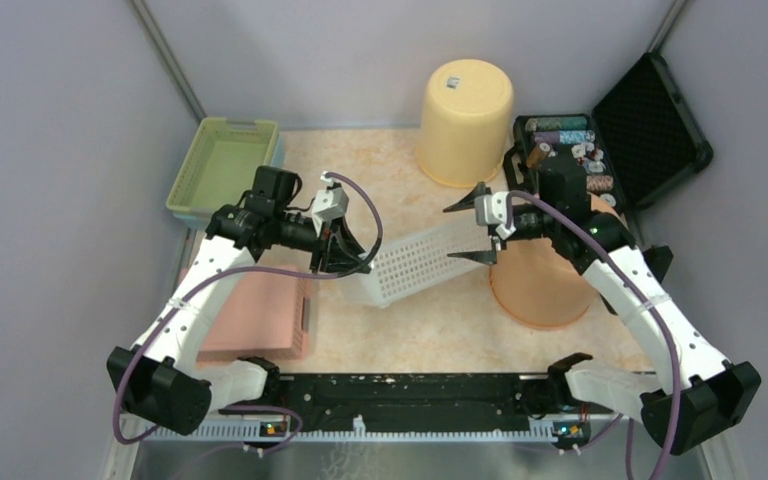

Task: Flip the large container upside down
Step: Turn the container upside down at the center of the board.

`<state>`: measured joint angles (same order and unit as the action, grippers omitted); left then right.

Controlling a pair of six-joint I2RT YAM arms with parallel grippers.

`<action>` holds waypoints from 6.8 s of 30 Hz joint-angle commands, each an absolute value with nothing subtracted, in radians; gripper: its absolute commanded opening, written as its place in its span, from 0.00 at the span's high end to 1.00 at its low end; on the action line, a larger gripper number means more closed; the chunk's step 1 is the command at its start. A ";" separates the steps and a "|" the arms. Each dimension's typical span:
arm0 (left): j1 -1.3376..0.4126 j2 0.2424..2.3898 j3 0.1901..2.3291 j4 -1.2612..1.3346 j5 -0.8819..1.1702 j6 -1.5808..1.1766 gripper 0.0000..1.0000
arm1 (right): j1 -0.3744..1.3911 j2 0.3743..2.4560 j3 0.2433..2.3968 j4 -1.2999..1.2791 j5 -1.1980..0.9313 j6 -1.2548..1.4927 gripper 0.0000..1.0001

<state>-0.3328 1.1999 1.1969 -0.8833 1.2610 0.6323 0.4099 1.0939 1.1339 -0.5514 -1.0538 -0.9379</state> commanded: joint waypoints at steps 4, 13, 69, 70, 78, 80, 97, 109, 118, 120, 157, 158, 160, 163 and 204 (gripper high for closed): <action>-0.333 1.171 1.179 -0.867 1.376 0.688 1.00 | 0.465 1.148 1.154 -0.525 -0.956 -1.018 0.35; -0.333 1.164 1.173 -0.911 1.381 0.737 1.00 | 0.487 1.178 1.153 -0.557 -0.930 -1.074 0.54; -0.319 1.029 1.263 -0.789 1.001 0.634 0.01 | 0.478 1.512 1.320 -0.229 -1.078 -0.190 1.00; -0.318 1.027 1.264 -0.792 1.002 0.637 0.01 | 0.471 1.523 1.322 -0.209 -1.076 -0.162 1.00; -0.320 1.026 1.273 -0.824 1.008 0.680 0.01 | 0.411 1.631 1.359 -0.160 -1.032 -0.009 1.00; -0.321 1.025 1.277 -0.837 1.013 0.701 0.01 | 0.405 1.653 1.369 -0.160 -1.025 -0.007 1.00; -0.321 1.029 1.185 -0.767 0.925 0.811 0.01 | 0.395 1.737 1.440 -0.156 -0.983 0.027 1.00; -0.321 1.046 1.081 -0.513 0.670 0.627 0.01 | 0.389 1.790 1.487 -0.170 -0.997 0.024 1.00; -0.321 1.051 0.995 -0.473 0.664 0.599 0.01 | 0.372 1.821 1.493 -0.163 -1.013 0.035 1.00; -0.321 1.047 0.995 -0.481 0.666 0.605 0.01 | 0.369 1.827 1.494 -0.164 -1.015 0.034 1.00; -0.321 1.033 1.016 -0.632 0.858 0.735 0.01 | 0.351 1.946 1.578 -0.310 -0.873 -0.209 1.00; -0.321 1.034 1.016 -0.637 0.861 0.741 0.01 | 0.349 1.950 1.580 -0.313 -0.871 -0.212 1.00; -0.321 1.032 1.013 -0.649 0.873 0.755 0.01 | 0.345 1.959 1.583 -0.316 -0.866 -0.217 1.00; -0.321 1.029 1.005 -0.656 0.887 0.769 0.01 | 0.339 1.970 1.586 -0.319 -0.859 -0.226 1.00; -0.322 1.031 0.927 -0.656 0.895 0.841 0.01 | 0.318 2.025 1.580 -0.340 -0.710 -0.350 0.96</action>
<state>-0.3233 1.0447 0.9329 -0.6666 0.8707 0.8265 0.3286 2.0342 1.5387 -0.3641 -0.7074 -0.3317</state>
